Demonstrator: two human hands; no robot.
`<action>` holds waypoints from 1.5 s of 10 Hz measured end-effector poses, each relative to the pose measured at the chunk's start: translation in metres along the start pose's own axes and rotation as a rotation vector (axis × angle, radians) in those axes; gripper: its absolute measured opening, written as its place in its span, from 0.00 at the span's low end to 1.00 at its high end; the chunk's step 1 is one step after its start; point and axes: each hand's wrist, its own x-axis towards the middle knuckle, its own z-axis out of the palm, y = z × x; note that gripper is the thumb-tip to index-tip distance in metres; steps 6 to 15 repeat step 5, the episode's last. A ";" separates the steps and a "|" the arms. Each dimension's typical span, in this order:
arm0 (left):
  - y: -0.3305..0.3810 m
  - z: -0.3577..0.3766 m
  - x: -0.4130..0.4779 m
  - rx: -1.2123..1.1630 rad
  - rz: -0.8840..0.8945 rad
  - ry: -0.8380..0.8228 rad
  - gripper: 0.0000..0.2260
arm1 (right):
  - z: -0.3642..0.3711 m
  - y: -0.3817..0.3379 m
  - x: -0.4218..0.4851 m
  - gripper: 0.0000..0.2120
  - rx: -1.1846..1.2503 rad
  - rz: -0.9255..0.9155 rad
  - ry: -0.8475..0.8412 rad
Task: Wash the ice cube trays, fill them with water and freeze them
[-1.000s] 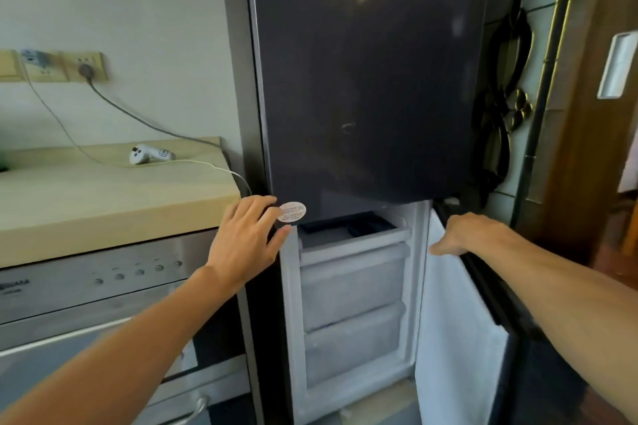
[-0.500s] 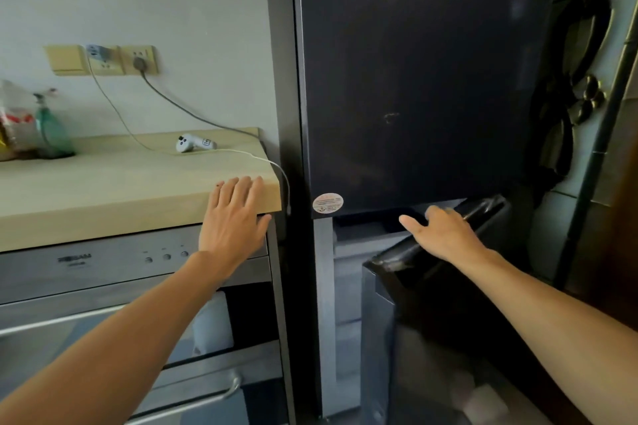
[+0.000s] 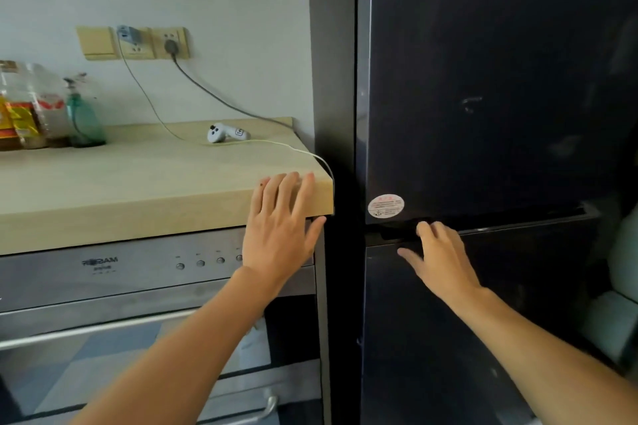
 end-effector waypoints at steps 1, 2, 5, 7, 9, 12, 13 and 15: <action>0.002 0.011 0.000 -0.024 -0.019 0.049 0.30 | 0.010 0.004 0.002 0.20 -0.055 -0.077 0.140; 0.005 0.013 0.001 -0.042 -0.058 0.054 0.30 | 0.007 0.005 0.004 0.20 -0.074 -0.092 0.108; 0.001 -0.026 -0.058 -0.268 -0.068 -0.077 0.31 | -0.101 -0.027 -0.005 0.11 0.745 0.091 0.205; 0.001 -0.026 -0.058 -0.268 -0.068 -0.077 0.31 | -0.101 -0.027 -0.005 0.11 0.745 0.091 0.205; 0.001 -0.026 -0.058 -0.268 -0.068 -0.077 0.31 | -0.101 -0.027 -0.005 0.11 0.745 0.091 0.205; 0.001 -0.026 -0.058 -0.268 -0.068 -0.077 0.31 | -0.101 -0.027 -0.005 0.11 0.745 0.091 0.205; 0.001 -0.026 -0.058 -0.268 -0.068 -0.077 0.31 | -0.101 -0.027 -0.005 0.11 0.745 0.091 0.205; 0.001 -0.026 -0.058 -0.268 -0.068 -0.077 0.31 | -0.101 -0.027 -0.005 0.11 0.745 0.091 0.205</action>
